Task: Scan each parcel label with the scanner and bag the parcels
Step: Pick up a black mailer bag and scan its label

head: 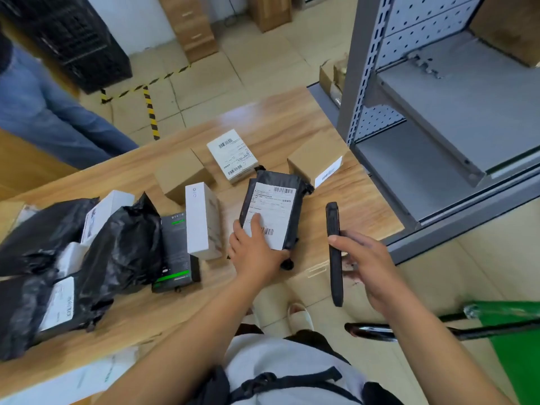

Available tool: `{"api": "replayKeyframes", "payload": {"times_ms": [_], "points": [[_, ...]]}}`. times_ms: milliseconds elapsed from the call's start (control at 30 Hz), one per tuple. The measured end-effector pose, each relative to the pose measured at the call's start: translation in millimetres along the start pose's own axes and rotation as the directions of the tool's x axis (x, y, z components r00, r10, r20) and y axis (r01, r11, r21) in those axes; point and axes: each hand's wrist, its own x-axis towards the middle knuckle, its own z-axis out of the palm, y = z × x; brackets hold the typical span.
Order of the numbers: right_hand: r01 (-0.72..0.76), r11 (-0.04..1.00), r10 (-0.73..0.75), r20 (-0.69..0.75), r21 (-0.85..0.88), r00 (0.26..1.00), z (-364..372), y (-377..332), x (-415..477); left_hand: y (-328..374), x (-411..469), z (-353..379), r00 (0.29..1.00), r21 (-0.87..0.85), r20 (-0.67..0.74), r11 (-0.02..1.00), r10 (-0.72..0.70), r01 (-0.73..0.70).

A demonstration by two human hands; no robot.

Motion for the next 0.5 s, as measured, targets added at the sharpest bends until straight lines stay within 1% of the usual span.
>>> {"api": "replayKeyframes", "payload": {"times_ms": [200, 300, 400, 467, 500], "points": [[-0.004, 1.000, 0.004, 0.033, -0.001, 0.999, 7, 9, -2, -8, 1, -11, 1.000, -0.012, 0.024, 1.000, -0.014, 0.014], [0.018, 1.000, -0.017, 0.047, -0.005, 0.999, 16, 8, -7, -12, 0, -23, 0.998, -0.081, 0.067, 0.997, -0.011, 0.016], [0.053, 0.999, -0.052, 0.088, -0.013, 0.995, 30, 3, -15, -26, -11, -38, 0.994, -0.305, 0.112, 0.952, -0.005, 0.039], [0.066, 0.998, -0.063, 0.120, -0.018, 0.991, 44, -1, -22, -43, -25, -48, 0.986, -0.497, 0.169, 0.864, 0.010, 0.076], [0.074, 0.997, -0.070, 0.138, -0.021, 0.988, 52, -2, -27, -54, -33, -53, 0.979, -0.600, 0.204, 0.793, 0.024, 0.106]]}}
